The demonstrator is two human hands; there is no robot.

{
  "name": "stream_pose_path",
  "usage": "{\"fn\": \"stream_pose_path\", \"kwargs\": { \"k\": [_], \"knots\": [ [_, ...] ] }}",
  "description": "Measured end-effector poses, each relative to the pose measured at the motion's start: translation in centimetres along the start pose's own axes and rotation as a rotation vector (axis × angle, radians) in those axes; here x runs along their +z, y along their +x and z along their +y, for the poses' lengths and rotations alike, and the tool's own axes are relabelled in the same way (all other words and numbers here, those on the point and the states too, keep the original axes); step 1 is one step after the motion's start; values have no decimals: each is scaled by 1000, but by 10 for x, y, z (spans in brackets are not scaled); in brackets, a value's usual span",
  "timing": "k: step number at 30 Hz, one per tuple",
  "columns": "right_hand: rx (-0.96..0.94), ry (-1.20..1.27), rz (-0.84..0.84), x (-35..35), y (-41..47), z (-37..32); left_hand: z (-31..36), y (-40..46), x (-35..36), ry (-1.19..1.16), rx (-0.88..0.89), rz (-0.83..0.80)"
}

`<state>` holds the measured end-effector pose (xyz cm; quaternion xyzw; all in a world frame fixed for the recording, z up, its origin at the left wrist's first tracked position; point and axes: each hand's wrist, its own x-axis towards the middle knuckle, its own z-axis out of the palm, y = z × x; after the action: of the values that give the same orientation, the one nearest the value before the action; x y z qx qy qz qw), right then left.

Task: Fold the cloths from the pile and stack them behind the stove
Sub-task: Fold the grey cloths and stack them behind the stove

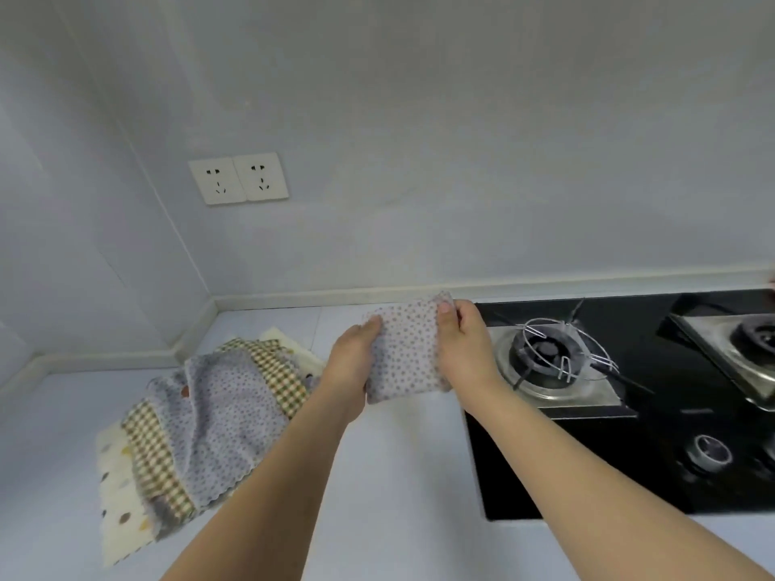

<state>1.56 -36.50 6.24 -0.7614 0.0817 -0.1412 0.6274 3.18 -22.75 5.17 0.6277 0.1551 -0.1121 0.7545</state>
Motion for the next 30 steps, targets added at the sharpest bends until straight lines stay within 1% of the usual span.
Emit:
{"fn": "stream_pose_path", "kwargs": {
  "k": [3, 5, 8, 11, 16, 19, 23, 27, 30],
  "knots": [
    [18, -79, 68, -37, -3, -44, 43, -32, 35, 121, 87, 52],
    [27, -120, 133, -61, -6, -60, 59, -47, 59, 217, 159, 61],
    [59, -165, 189, -96, -2, -66, 64, -59, 98, 298, 265, 44],
    [100, -190, 210, -134, 9, -59, 58, -61, 140, 339, 312, 35],
    [132, -116, 200, -218, 44, -44, 42, -56, 230, 355, 291, 2],
    [144, -97, 190, -276, 70, -31, 31, -50, 291, 367, 280, 10],
    [235, -86, 158, -347, 101, -11, 16, -48, 367, 436, 277, 22],
    [290, -97, 144, -398, 128, 2, 4, -38, 425, 473, 269, 37],
    [274, -109, 193, -432, 150, 12, -4, -20, 466, 502, 266, 3]
  ]
}}
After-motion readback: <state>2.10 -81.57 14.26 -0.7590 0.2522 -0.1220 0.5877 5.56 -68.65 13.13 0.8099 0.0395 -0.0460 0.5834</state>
